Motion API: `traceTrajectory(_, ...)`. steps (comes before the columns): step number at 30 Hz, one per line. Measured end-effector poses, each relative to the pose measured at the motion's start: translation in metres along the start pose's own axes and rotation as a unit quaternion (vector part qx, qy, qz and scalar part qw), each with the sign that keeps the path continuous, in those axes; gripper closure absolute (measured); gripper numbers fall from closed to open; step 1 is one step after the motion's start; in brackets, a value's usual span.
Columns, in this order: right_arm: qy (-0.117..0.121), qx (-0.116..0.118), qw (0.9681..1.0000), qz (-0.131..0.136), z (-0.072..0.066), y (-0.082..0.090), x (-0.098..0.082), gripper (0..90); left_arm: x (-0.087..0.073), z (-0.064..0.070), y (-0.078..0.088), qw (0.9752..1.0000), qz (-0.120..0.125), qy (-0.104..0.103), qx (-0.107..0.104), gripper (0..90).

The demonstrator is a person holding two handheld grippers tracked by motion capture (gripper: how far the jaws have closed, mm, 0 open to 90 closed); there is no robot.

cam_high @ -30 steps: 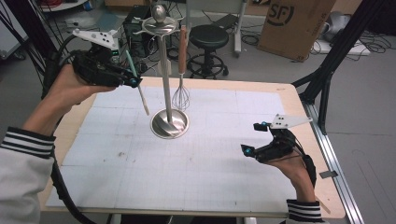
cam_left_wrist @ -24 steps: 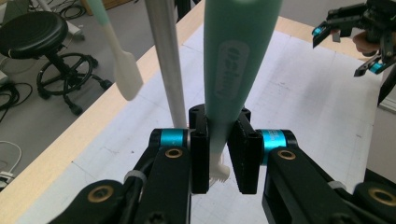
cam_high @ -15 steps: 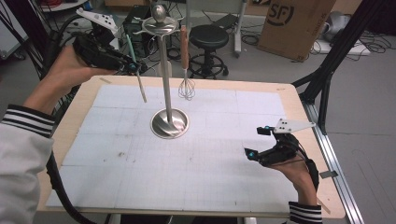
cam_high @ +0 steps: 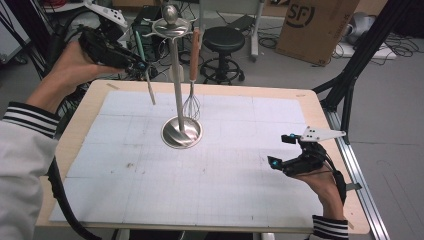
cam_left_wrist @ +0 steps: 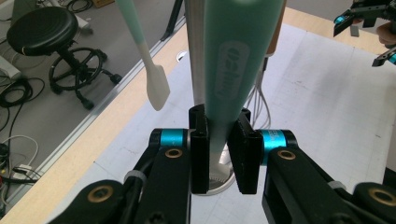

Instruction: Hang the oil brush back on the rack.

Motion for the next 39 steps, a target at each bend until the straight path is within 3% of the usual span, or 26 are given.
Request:
traceTrajectory(9, 0.000, -0.003, 1.0000, 0.000, 0.0014, 0.0015, -0.0011, 0.2, 0.0036, -0.0007, -0.0007, 0.9999, -0.012, -0.002, 0.010, 79.2)
traceTrajectory(18, -0.004, -0.007, 1.0000, 0.002, 0.0039, 0.0046, -0.0034, 0.2, 0.0049, -0.0005, -0.0063, 0.9997, -0.024, -0.005, 0.007, 79.2)
traceTrajectory(39, -0.010, -0.006, 0.9999, 0.001, 0.0040, 0.0043, -0.0044, 0.3, 0.0078, 0.0003, -0.0098, 0.9996, -0.026, -0.001, 0.002, 79.2)
Point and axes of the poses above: each handheld gripper's, and its own axes: y roughly backward along the jaws, x roughly out of its top, z roughly to its right, the point moved 3 cm from there along -y, roughly forward along the jaws, and after that the axes turned 14 degrees about y, right-handed, at the moved point
